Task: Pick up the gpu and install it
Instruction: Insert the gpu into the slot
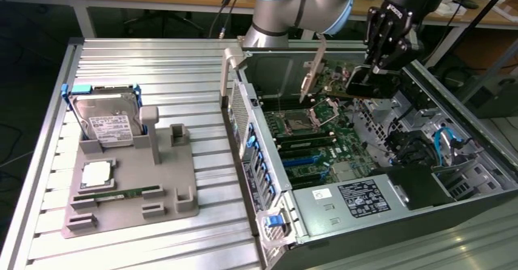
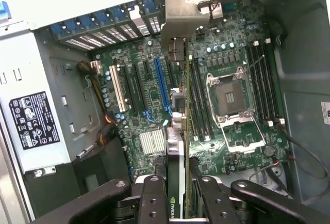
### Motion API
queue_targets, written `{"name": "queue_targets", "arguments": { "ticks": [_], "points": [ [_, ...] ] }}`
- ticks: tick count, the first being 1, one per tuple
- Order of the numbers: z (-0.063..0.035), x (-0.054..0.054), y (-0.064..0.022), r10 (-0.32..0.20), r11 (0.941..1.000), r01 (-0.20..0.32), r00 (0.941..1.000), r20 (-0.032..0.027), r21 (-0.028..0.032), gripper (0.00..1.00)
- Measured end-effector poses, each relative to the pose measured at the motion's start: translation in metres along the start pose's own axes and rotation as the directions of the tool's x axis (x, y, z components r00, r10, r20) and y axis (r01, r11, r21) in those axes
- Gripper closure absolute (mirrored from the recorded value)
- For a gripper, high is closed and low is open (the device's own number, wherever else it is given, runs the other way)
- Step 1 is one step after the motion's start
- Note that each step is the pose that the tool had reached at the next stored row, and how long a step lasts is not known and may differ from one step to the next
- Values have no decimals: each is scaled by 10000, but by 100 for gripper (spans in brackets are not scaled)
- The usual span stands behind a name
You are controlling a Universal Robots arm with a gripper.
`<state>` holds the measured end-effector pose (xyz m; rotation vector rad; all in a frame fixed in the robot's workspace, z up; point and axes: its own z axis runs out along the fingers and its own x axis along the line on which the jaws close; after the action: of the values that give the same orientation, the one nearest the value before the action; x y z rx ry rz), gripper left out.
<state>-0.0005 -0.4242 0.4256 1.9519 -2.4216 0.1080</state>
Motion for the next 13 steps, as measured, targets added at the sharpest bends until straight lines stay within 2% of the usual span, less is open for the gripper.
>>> {"name": "queue_targets", "arguments": {
  "ticks": [6,13],
  "points": [
    [1,0,0,-704,9975,704,9975,14,48,73],
    [4,0,0,-1310,9913,1310,9914,10,94,73]
  ]
}}
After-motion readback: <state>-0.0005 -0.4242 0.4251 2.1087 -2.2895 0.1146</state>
